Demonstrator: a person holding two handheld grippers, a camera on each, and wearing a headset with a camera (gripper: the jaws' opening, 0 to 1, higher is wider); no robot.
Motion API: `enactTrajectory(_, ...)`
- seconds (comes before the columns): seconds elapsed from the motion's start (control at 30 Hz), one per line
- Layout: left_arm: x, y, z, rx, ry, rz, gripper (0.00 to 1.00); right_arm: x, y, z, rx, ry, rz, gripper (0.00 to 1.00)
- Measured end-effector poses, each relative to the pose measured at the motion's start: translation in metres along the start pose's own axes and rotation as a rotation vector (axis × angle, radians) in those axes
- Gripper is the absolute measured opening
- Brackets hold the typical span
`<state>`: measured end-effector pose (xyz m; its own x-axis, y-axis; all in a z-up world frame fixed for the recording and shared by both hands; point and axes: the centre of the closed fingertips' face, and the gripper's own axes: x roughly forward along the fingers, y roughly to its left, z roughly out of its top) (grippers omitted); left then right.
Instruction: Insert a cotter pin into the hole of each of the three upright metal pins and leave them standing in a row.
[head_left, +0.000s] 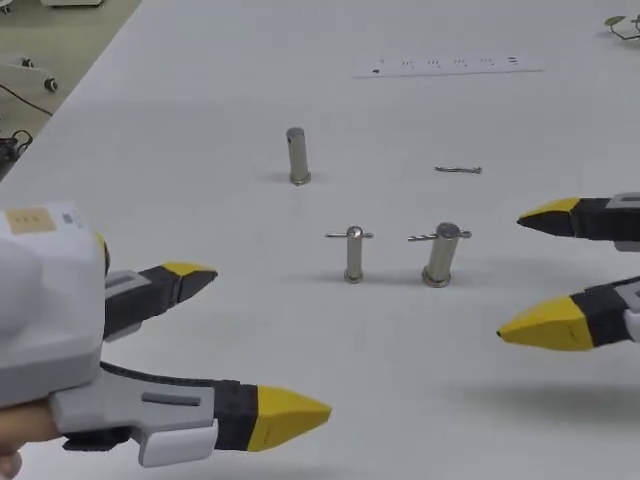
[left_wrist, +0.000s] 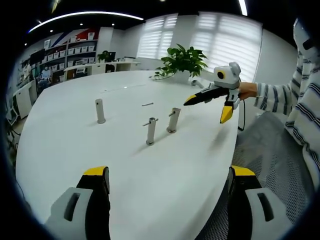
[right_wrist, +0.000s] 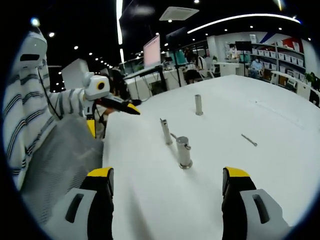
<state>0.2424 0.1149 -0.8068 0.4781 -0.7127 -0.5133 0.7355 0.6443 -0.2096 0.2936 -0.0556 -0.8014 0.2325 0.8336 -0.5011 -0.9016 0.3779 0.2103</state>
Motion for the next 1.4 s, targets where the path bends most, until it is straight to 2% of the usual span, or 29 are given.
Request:
enactTrajectory(0.13,-0.003,0.000,0.000,-0.005,-0.008,0.006,0.99,-0.012,0.007,0.000,0.044,-0.025,-0.040,1.00)
enactTrajectory(0.33,-0.010,-0.006,-0.005,-0.034,-0.022,0.022,0.99,-0.023,0.019,-0.008,0.076,-0.009,-0.082,1.00)
enactTrajectory(0.4,-0.012,-0.007,-0.008,-0.043,-0.019,0.024,0.99,-0.027,0.021,-0.009,0.093,-0.019,-0.096,1.00)
enactTrajectory(0.5,-0.012,-0.006,-0.011,-0.051,-0.017,0.026,0.99,-0.034,0.020,-0.008,0.145,-0.069,-0.149,1.00)
enactTrajectory(0.8,-0.013,0.001,-0.016,-0.060,-0.014,0.048,0.99,-0.048,0.021,-0.021,0.221,-0.100,-0.248,1.00)
enactTrajectory(1.03,-0.013,0.006,-0.011,-0.060,-0.032,0.055,0.98,-0.054,0.016,-0.029,0.239,-0.118,-0.280,1.00)
enactTrajectory(1.17,-0.013,0.011,-0.003,-0.063,-0.064,0.063,0.97,-0.056,0.014,-0.032,0.231,-0.115,-0.293,1.00)
enactTrajectory(1.3,-0.014,0.017,0.007,-0.097,-0.112,0.071,0.98,-0.057,0.015,-0.034,0.228,-0.107,-0.298,1.00)
enactTrajectory(1.4,-0.012,0.021,0.010,-0.090,-0.112,0.074,0.98,-0.057,0.015,-0.035,0.234,-0.105,-0.302,1.00)
